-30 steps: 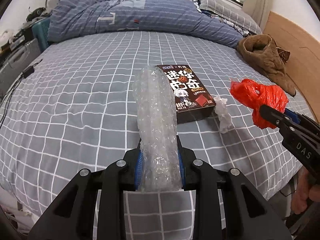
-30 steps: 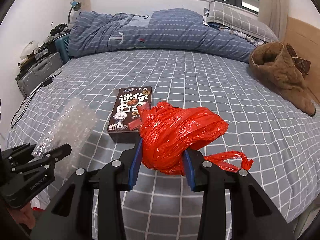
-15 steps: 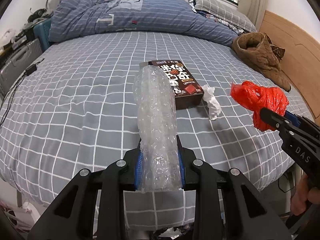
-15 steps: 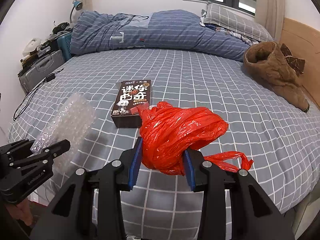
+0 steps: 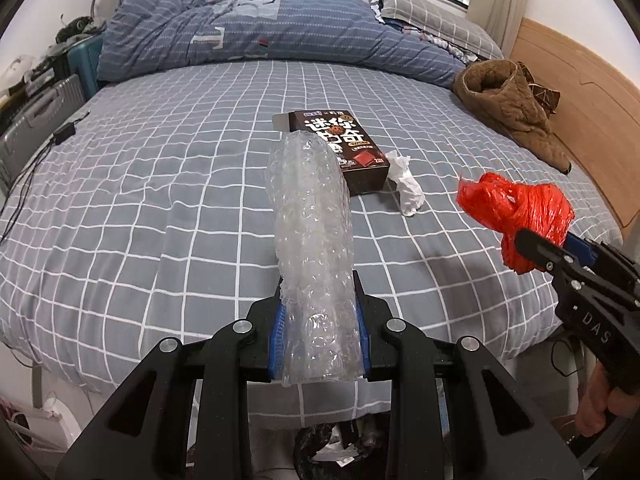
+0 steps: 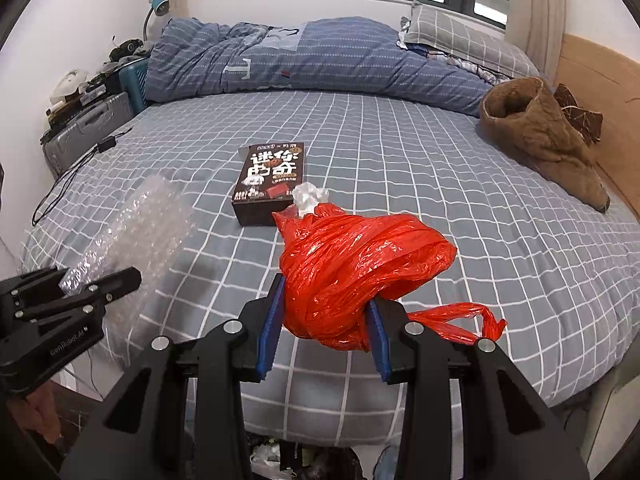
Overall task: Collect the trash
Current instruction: 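Carry the bubble wrap and red bag with both tools down over the bin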
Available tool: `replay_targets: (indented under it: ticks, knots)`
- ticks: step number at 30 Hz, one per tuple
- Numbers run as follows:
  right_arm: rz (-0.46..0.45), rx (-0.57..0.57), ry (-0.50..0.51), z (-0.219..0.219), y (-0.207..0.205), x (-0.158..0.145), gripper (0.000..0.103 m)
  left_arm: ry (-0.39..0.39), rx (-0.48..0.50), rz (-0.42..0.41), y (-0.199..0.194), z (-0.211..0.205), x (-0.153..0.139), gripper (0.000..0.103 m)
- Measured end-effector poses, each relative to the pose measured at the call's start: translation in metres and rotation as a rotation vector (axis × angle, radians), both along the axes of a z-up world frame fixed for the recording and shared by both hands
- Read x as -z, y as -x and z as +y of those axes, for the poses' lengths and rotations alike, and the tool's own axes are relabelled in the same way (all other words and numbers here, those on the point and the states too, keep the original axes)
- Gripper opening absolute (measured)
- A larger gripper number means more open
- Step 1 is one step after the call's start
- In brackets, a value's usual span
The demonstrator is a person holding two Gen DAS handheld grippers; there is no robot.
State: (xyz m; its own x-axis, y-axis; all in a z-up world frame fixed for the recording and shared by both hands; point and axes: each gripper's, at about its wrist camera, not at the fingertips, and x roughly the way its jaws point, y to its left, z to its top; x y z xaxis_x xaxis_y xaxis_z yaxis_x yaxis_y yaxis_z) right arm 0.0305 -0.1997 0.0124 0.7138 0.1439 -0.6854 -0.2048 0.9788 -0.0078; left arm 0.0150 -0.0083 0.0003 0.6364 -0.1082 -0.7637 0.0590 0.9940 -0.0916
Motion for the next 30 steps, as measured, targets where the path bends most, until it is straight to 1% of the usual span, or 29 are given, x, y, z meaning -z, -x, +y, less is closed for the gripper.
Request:
replay_targets:
  ticks: [6, 17, 26, 30]
  knots:
    - [0.004, 0.005, 0.000, -0.004, 0.015, 0.002, 0.036, -0.002, -0.001, -0.001, 0.009, 0.000, -0.001, 0.027]
    - [0.013, 0.000, -0.003, -0.007, 0.049, 0.006, 0.036, -0.004, -0.003, -0.004, 0.043, -0.004, -0.003, 0.027]
    - [0.032, -0.014, -0.013, -0.005, 0.079, 0.012, 0.036, 0.004, -0.004, 0.013, 0.074, -0.008, 0.004, 0.027]
    - [0.036, -0.023, -0.015, -0.003, 0.092, 0.014, 0.036, 0.001, -0.011, 0.033, 0.092, -0.010, 0.011, 0.027]
